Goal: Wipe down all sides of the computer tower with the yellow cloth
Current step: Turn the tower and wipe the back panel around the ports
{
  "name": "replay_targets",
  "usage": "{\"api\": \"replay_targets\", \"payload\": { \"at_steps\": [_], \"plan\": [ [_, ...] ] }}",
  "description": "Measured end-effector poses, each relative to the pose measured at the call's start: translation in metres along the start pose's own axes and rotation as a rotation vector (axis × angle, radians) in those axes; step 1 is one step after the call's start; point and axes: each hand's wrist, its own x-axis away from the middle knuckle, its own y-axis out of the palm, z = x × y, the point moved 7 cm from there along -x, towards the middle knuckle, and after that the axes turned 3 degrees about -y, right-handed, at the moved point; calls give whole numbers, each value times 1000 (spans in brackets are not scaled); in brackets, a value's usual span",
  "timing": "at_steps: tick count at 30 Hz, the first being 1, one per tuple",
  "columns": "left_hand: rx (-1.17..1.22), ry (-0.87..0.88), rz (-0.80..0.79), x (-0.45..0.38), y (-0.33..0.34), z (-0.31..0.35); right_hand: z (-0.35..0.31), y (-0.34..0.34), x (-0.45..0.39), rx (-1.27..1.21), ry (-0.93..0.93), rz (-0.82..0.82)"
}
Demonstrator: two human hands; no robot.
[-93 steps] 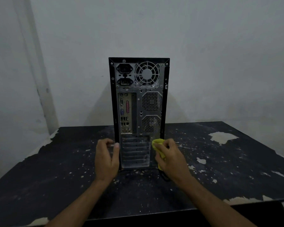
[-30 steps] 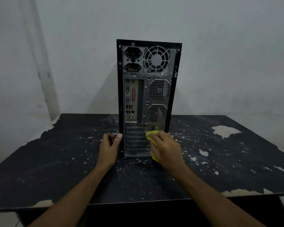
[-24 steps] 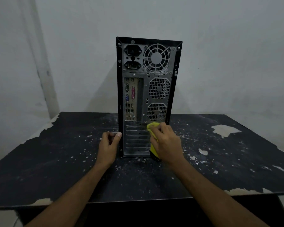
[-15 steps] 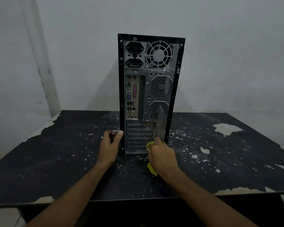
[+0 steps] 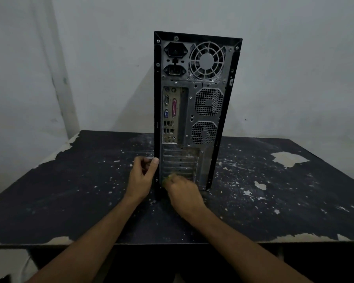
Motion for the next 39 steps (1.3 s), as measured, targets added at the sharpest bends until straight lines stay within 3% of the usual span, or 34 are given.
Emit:
{"api": "replay_targets", "payload": {
  "at_steps": [3,8,11,16,22,26,29,34,37,39],
  "plan": [
    [35,-27,17,-1,-4,-4,-4,-3,-7,-100,-77,130],
    [74,-56,-5,-6,-1,-11,24,-66,-23,-53,-46,517],
    [95,-44,-29,-3,3,-7,12,-49,-30,-13,-118,456],
    [73,-82,-43,0,3,-6,9,-7,-8,-51,-235,163],
    [76,-65,-3,-3,0,-8,16,-73,-39,-54,-117,541],
    [-22,-12,60,1,-4,-1,12,-17,-15,-83,-276,256],
    [-181,197,170,16,-9,25,21,-3,-5,-114,-312,107],
    [-317,481,7,49,17,57,32,-37,12,-463,-145,290],
    [-240,375,-9,65,37,67,52,-57,23,-771,51,449],
    [-194,308,-49,66,49,76,59,-60,22,-939,135,449]
  ]
}}
